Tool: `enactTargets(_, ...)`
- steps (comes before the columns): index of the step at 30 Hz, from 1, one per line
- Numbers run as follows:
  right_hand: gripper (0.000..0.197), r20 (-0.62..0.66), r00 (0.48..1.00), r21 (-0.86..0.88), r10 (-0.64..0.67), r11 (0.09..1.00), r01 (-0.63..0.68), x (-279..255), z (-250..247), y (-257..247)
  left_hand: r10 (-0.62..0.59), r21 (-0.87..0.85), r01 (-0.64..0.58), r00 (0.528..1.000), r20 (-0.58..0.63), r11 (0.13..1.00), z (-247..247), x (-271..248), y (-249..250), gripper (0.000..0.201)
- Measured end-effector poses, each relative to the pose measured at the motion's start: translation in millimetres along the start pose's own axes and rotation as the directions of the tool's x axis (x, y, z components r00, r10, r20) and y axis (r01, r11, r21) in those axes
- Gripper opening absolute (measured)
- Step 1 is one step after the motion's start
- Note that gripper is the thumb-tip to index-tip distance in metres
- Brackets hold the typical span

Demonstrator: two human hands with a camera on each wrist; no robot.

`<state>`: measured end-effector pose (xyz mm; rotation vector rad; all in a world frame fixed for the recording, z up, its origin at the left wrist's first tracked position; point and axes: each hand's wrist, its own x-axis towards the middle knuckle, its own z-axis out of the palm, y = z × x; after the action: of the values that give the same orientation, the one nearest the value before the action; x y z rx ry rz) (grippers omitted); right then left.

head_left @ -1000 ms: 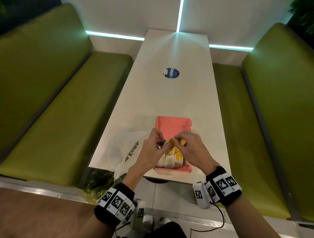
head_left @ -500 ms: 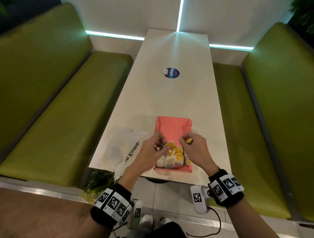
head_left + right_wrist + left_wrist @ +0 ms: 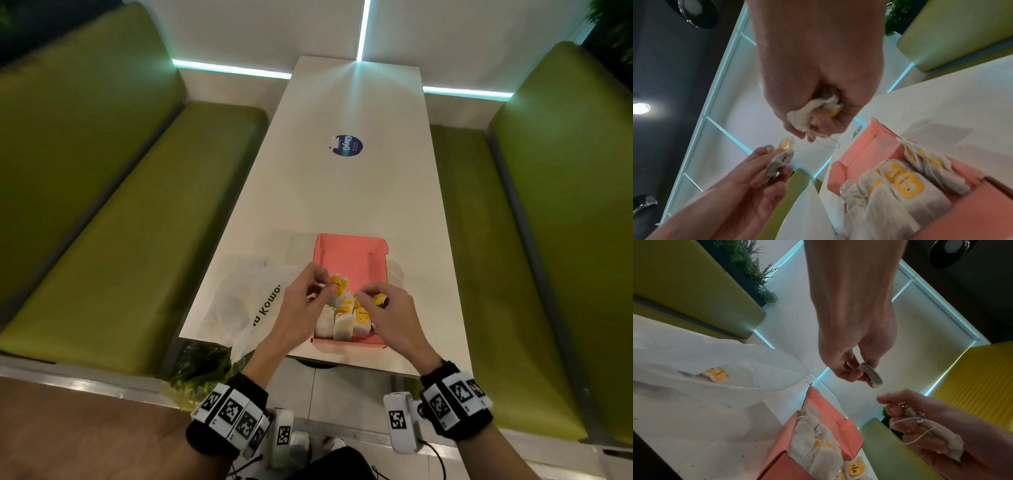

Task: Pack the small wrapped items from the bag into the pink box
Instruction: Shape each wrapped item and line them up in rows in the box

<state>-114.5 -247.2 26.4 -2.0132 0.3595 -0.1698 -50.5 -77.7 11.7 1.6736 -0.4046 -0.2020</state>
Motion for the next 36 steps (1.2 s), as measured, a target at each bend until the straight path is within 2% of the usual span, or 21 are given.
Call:
enactTargets(1, 0.005, -0.027, 0.999, 0.039, -0.029, 0.999, 0.030, -3.2, 1.7, -1.2, -0.002, -0.002, 0.002, 1.000, -0.003, 1.000, 0.2, 0.2, -1.2, 0.015)
enactTargets(5, 0.024, -0.042, 0.997, 0.103, -0.062, 0.993, 0.066, -9.1, 13.9, -0.6, 0.003, -0.010, -0.003, 1.000, 0.006, 1.000, 1.6, 0.4, -1.4, 0.018)
enactTargets(11, 0.010, -0.030, 0.994, 0.177, -0.108, 0.978, 0.112, -14.2, 23.8, -1.3, 0.023, 0.021, -0.023, 1.000, -0.006, 1.000, 0.5, 1.0, 1.0, 0.015)
enactTargets(16, 0.006, -0.027, 0.997, 0.219, -0.074, 0.973, 0.078, -15.4, 29.1, -4.7, 0.072, 0.103, -0.071, 0.997, 0.003, 0.992, -0.2, -0.1, -0.2, 0.016)
enactTargets(23, 0.015, -0.055, 0.998, 0.287, -0.027, 0.957, 0.042, -13.7, 27.8, -3.5, 0.069, 0.129, -0.075, 0.997, 0.044, 0.989, -3.1, -1.1, 0.1, 0.012)
enactTargets(28, 0.014, 0.000, 0.999, 0.396, -0.034, 0.918, 0.031, -20.7, 26.0, -5.6, -0.008, -0.017, 0.008, 1.000, 0.000, 1.000, -0.3, -3.3, 7.7, 0.010)
enactTargets(32, 0.012, -0.037, 0.998, 0.410, -0.057, 0.910, 0.068, -22.6, 23.1, -6.3, -0.102, -0.183, 0.102, 0.995, 0.010, 0.978, 1.3, -3.8, 13.3, 0.006)
enactTargets(36, 0.017, -0.067, 0.990, 0.402, -0.125, 0.905, 0.141, -20.4, 16.2, -13.4, -0.118, -0.155, 0.125, 0.992, 0.055, 0.980, 2.7, -5.6, 13.2, 0.006)
